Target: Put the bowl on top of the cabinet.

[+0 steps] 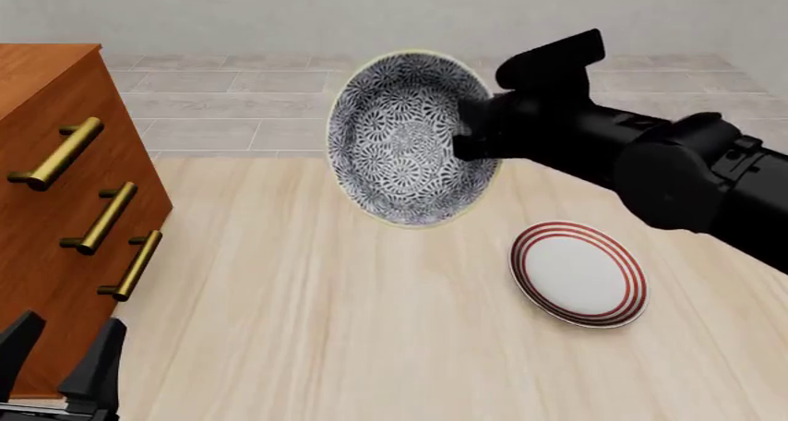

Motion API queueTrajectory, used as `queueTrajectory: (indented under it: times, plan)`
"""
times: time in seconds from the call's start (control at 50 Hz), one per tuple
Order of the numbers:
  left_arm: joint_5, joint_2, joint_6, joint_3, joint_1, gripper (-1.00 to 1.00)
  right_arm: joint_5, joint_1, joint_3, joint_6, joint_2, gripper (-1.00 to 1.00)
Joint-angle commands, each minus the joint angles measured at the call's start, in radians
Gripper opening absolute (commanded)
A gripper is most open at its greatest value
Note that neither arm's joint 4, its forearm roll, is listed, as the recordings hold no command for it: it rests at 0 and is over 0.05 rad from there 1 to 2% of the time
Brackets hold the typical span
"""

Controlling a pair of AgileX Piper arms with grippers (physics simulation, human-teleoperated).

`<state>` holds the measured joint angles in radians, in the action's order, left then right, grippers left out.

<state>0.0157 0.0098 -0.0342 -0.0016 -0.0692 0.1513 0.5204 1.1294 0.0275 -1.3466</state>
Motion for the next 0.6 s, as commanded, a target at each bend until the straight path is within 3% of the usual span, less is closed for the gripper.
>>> queueTrajectory:
  times: [0.02, 0.6]
  plan:
    - [0.006, 0.01, -0.002, 0.0, 0.0, 1.0, -0.046, 0.02, -0.035, 0.009, 0.012, -1.0]
    - [0.021, 0.02, 0.001, 0.0, 0.001, 1.0, -0.125, 0.093, -0.055, -0.042, -0.036, -1.0]
